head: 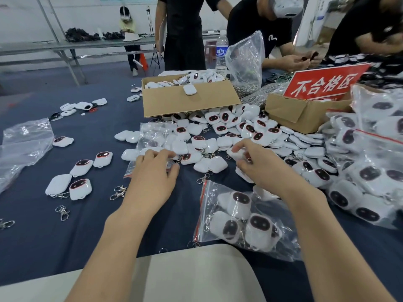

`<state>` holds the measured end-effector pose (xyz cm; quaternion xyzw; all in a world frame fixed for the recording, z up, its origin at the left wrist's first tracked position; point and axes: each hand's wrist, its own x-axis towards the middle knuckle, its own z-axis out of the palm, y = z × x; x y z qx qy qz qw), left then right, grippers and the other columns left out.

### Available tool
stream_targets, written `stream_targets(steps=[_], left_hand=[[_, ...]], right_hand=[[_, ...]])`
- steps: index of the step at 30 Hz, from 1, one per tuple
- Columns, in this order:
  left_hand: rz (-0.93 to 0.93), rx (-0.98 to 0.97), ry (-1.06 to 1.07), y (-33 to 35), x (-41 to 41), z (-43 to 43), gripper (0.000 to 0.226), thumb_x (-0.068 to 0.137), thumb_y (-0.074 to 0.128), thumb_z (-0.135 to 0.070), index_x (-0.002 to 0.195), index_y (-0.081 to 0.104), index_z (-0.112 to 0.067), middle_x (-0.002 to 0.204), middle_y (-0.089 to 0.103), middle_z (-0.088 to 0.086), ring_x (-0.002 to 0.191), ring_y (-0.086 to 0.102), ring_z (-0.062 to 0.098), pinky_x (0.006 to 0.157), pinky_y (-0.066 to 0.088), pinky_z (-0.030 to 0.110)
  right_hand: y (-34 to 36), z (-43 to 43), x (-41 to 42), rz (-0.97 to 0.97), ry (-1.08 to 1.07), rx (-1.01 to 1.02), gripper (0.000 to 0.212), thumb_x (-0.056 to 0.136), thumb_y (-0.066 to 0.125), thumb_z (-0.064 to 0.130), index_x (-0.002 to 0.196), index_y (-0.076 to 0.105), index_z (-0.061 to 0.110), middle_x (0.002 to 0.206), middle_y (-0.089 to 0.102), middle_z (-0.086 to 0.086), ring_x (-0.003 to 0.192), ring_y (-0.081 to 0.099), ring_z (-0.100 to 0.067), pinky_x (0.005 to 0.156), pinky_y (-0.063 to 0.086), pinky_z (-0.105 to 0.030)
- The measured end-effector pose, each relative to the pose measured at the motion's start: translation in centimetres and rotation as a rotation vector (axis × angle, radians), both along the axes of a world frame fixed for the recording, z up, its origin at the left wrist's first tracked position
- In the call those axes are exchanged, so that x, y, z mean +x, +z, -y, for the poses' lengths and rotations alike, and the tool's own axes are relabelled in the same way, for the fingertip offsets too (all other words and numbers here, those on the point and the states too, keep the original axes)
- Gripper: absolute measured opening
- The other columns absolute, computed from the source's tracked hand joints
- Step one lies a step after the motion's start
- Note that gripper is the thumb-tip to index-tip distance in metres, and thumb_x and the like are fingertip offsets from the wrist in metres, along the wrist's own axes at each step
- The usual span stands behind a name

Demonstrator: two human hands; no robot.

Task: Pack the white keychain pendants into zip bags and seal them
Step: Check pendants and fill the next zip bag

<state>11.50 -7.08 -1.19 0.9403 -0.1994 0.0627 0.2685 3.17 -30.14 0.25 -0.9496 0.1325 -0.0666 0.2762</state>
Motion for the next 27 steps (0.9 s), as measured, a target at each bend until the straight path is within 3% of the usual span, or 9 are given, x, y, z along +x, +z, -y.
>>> stream_targets(steps=[3,6,9,11,13,16,19,23,27], left_hand=[[-0.034,-0.212,-0.136,1.1,-0.5,0.7,0.026,0.101,0.056,-0.034,0.126,0.06,-0.031,0.123,0.059,-0.007,0.115,0.052,0.006,0.09,0.04,0.016],[-0.205,-0.487,-0.269,2.4,-1.4,1.7,0.014,0.101,0.056,-0.039,0.113,0.064,-0.041,0.108,0.067,-0.019,0.096,0.061,-0.006,0.078,0.046,0.006],[-0.437,-0.783,-0.357,3.5,-2.3,2.4,0.021,0.1,0.056,-0.04,0.11,0.071,-0.03,0.106,0.074,-0.006,0.095,0.068,0.009,0.083,0.058,0.026],[-0.509,-0.876,-0.416,3.8,-2.7,2.6,0.033,0.093,0.057,-0.043,0.114,0.071,-0.022,0.11,0.074,0.006,0.098,0.068,0.02,0.091,0.055,0.046],[-0.514,-0.909,-0.438,4.0,-2.8,2.9,0.036,0.096,0.06,-0.045,0.12,0.068,-0.021,0.118,0.072,0.01,0.106,0.068,0.028,0.095,0.051,0.053],[-0.467,-0.838,-0.466,4.1,-3.0,3.2,0.037,0.097,0.054,-0.043,0.124,0.065,-0.021,0.12,0.071,0.007,0.114,0.064,0.035,0.089,0.054,0.048],[-0.392,-0.792,-0.451,4.0,-3.1,3.3,0.03,0.099,0.056,-0.042,0.119,0.068,-0.024,0.108,0.073,-0.004,0.105,0.068,0.024,0.088,0.056,0.048],[-0.292,-0.826,-0.387,4.0,-3.2,3.5,0.015,0.101,0.059,-0.038,0.109,0.07,-0.032,0.091,0.073,-0.015,0.081,0.064,0.002,0.07,0.05,0.023],[-0.201,-0.758,-0.372,4.1,-3.5,3.5,0.019,0.104,0.054,-0.036,0.109,0.071,-0.028,0.088,0.07,-0.008,0.08,0.06,0.006,0.073,0.054,0.041]], right_hand=[[0.4,0.0,0.0,0.063,-0.008,0.152,0.019,0.104,0.048,0.026,0.123,0.049,0.033,0.1,0.066,0.006,0.077,0.061,-0.01,0.063,0.047,-0.03],[1.8,-0.8,0.1,0.17,0.097,0.493,0.017,0.103,0.056,0.018,0.118,0.059,0.026,0.112,0.07,0.0,0.085,0.066,-0.013,0.073,0.056,-0.033],[3.2,-2.0,-0.1,0.311,0.294,0.701,0.023,0.102,0.056,0.008,0.11,0.067,0.026,0.108,0.072,-0.01,0.092,0.068,-0.017,0.08,0.06,-0.031],[3.6,-2.6,-0.2,0.363,0.368,0.825,0.025,0.102,0.053,0.006,0.113,0.068,0.023,0.111,0.068,-0.018,0.092,0.069,-0.015,0.079,0.059,-0.026],[3.8,-3.2,-0.1,0.373,0.367,0.916,0.026,0.103,0.052,0.007,0.121,0.066,0.019,0.113,0.065,-0.025,0.092,0.069,-0.017,0.08,0.058,-0.026],[3.9,-3.8,0.2,0.339,0.311,1.01,0.028,0.103,0.053,0.013,0.129,0.061,0.019,0.101,0.069,-0.02,0.089,0.071,-0.015,0.079,0.059,-0.027],[4.1,-4.0,0.3,0.313,0.274,1.044,0.025,0.104,0.052,0.017,0.126,0.063,0.017,0.105,0.071,-0.02,0.084,0.072,-0.012,0.074,0.059,-0.025],[4.1,-3.9,0.3,0.299,0.3,1.068,0.021,0.105,0.051,0.023,0.108,0.072,0.022,0.096,0.076,-0.002,0.083,0.071,-0.013,0.083,0.062,-0.033],[4.1,-3.8,0.1,0.31,0.342,1.014,0.02,0.102,0.055,0.023,0.109,0.074,0.018,0.084,0.071,0.006,0.071,0.063,-0.007,0.082,0.062,-0.032]])
